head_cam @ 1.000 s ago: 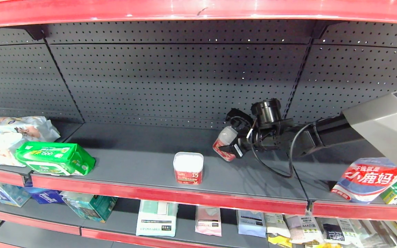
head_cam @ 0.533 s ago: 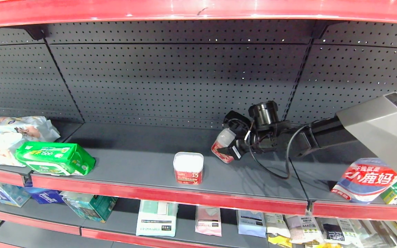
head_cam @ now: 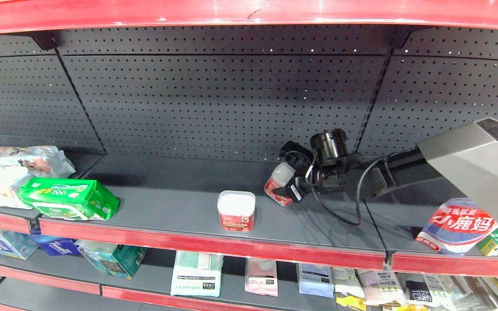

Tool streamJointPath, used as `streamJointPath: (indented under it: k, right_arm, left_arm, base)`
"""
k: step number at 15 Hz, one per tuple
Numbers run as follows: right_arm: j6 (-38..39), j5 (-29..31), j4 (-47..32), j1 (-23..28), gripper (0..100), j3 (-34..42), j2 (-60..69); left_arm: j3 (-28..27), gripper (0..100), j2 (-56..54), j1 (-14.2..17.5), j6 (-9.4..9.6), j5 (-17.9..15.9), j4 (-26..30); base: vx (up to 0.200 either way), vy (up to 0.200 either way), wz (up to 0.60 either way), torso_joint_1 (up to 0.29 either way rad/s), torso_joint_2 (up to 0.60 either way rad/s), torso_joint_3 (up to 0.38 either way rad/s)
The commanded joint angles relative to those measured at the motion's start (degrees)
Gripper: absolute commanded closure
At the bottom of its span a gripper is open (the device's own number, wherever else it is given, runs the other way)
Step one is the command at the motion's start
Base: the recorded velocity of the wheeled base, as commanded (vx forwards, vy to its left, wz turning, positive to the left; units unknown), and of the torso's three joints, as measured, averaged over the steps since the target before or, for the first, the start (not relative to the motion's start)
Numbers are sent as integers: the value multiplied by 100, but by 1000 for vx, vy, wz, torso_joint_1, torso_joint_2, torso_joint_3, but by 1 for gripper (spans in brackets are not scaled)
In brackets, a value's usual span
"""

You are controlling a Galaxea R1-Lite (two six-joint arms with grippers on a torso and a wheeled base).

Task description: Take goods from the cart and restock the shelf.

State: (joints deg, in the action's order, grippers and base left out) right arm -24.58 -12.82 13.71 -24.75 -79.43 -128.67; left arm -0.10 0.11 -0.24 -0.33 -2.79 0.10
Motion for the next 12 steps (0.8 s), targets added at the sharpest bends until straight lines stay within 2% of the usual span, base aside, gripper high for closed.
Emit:
streamJointPath:
  k: [1, 7, 10, 12]
  right_arm:
    - [-3, -1, 0, -4, 0, -11, -9]
    - [14, 61, 8, 23, 0, 104, 53]
    - [67, 307, 70, 137, 0, 903, 492]
    - [85, 491, 79, 172, 0, 1079, 571]
  left_arm:
    - [1, 0, -2, -2, -2, -2, -1]
    - [1, 0, -2, -2, -2, -2, -1]
    - [1, 0, -2, -2, -2, -2, -1]
    - [1, 0, -2, -2, -2, -2, -1]
  base:
    - [0, 0, 0, 0, 0, 0]
    - [0, 0, 0, 0, 0, 0]
    - [0, 0, 0, 0, 0, 0]
    - [0, 0, 0, 0, 0, 0]
